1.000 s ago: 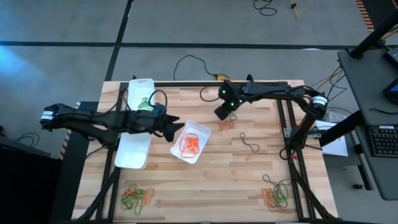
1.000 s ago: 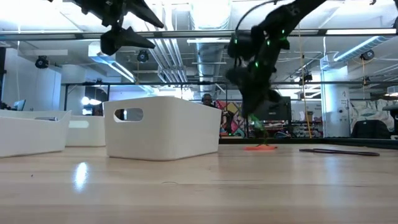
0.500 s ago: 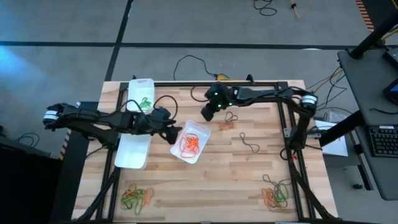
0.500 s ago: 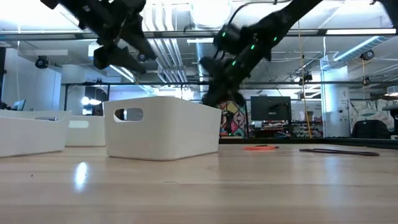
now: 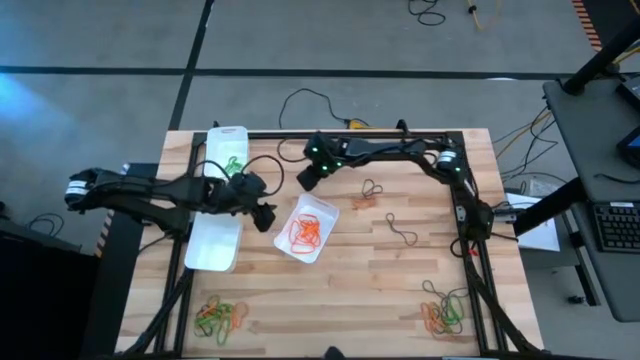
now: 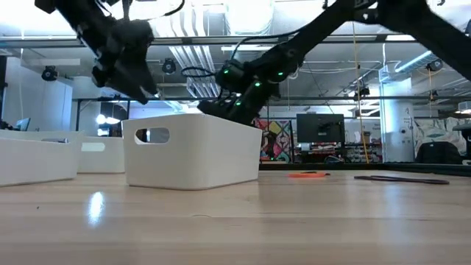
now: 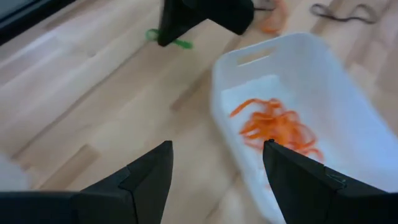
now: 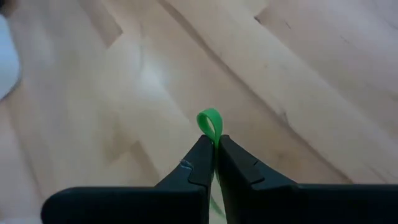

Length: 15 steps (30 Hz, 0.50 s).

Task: Sort rubber bands into baskets
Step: Put the green rubber band into the top white bin

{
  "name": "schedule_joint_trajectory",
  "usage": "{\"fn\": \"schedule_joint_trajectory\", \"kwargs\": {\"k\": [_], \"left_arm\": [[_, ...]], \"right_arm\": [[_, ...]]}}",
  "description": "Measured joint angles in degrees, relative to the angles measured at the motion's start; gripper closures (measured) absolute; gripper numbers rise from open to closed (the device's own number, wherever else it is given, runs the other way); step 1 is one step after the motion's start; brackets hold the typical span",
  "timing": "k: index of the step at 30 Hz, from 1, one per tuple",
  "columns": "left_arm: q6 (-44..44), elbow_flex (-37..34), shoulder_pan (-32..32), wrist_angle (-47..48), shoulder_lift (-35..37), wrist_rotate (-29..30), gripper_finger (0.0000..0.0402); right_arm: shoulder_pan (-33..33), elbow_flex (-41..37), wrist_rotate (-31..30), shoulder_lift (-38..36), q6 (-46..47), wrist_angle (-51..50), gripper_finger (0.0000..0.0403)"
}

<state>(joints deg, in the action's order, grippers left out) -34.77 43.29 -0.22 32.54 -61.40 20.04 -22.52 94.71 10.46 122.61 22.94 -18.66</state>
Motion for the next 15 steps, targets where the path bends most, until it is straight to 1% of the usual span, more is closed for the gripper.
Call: {"fn": "schedule_joint_trajectory", "kwargs": {"k": [5, 8, 11, 15], "left_arm": [[-0.62, -2.31, 5.39, 2.01, 1.54, 0.29, 0.0169], [2.32, -3.78, 8.78, 1.65, 1.83, -0.81, 0.0169], [8.06, -4.67, 12.68, -0.30, 1.78, -5.47, 0.0169], [16.59, -6.16, 19.52, -6.60, 1.61, -14.23, 0.0169]], "right_arm": [[0.04, 10.78, -1.23, 5.75, 0.02, -8.74, 0.0384], [0.04, 16.00, -1.40, 8.07, -0.08, -12.13, 0.0359], [0.02, 20.52, -1.28, 9.67, -0.42, -15.09, 0.0318], [0.02, 23.75, -1.02, 9.59, -0.39, -19.31, 0.0260]]}}
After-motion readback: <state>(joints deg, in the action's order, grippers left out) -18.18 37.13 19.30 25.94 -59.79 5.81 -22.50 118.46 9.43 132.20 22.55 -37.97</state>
